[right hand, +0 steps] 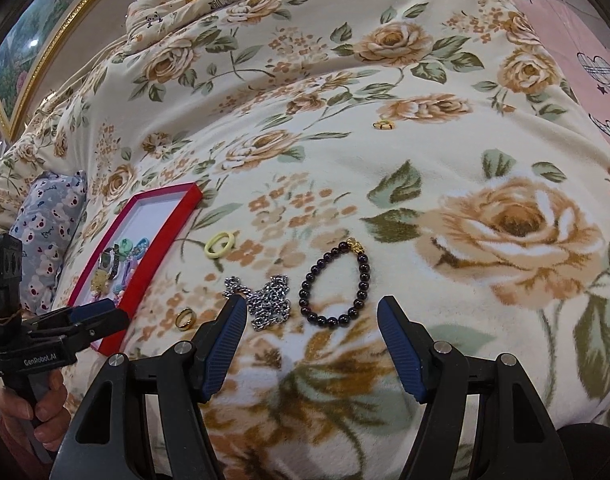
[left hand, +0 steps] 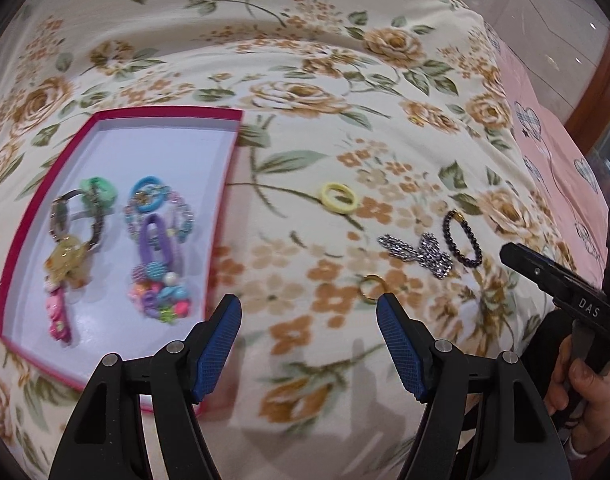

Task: Organize jewelry
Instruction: 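Move both open tools back to the gold ring and black bracelet, then grasp the gold ring with the left tool while the right tool grasps the black bead bracelet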

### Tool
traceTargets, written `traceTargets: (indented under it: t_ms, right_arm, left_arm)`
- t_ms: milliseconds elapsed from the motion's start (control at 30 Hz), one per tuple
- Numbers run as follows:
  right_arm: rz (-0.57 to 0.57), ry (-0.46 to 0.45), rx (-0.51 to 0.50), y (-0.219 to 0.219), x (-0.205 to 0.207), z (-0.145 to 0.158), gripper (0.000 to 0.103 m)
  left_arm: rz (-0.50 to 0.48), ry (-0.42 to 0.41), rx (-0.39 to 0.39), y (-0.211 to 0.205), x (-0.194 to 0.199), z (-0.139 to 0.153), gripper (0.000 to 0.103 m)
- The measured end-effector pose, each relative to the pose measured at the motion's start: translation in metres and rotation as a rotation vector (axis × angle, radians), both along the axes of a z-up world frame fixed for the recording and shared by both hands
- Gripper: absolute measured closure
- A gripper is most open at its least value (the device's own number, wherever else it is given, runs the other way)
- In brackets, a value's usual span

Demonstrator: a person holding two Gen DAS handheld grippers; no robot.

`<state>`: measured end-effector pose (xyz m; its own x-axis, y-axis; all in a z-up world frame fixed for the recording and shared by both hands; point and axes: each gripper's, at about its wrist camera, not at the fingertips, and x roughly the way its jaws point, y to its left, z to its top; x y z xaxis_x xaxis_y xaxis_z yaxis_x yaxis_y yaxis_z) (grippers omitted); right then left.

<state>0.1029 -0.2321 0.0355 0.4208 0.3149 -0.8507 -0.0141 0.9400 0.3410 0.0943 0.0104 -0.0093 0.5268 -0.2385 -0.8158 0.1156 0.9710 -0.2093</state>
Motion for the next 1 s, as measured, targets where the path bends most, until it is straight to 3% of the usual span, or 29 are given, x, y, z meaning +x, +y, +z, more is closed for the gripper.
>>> traceTargets:
  t_ms: [467, 600, 733, 767, 833, 1000]
  right_arm:
    - [0.012, 0.05, -0.062, 0.001, 0.018, -0.022, 0.056]
    - [0.018, 0.083, -0.107, 0.003, 0.023, -0.04, 0.065]
    - [0.036, 0.072, -0.155, 0.01, 0.027, -0.047, 0.07]
    - [0.043, 0.066, -0.172, 0.013, 0.028, -0.049, 0.074]
    - [0.048, 0.06, -0.179, 0.015, 0.03, -0.049, 0.096]
    - [0.042, 0.048, -0.135, 0.011, 0.028, -0.042, 0.096]
  left_arm:
    - [-0.095, 0.047, 0.045, -0.046, 0.037, -0.038, 0.036]
    - [-0.105, 0.044, 0.063, -0.055, 0.045, -0.048, 0.053]
    - [-0.131, 0.009, 0.088, -0.064, 0.044, -0.05, 0.081]
    - [-0.135, 0.005, 0.091, -0.065, 0.045, -0.05, 0.081]
    - [-0.139, 0.002, 0.086, -0.064, 0.042, -0.049, 0.081]
    - [-0.132, 0.006, 0.039, -0.053, 0.039, -0.043, 0.081]
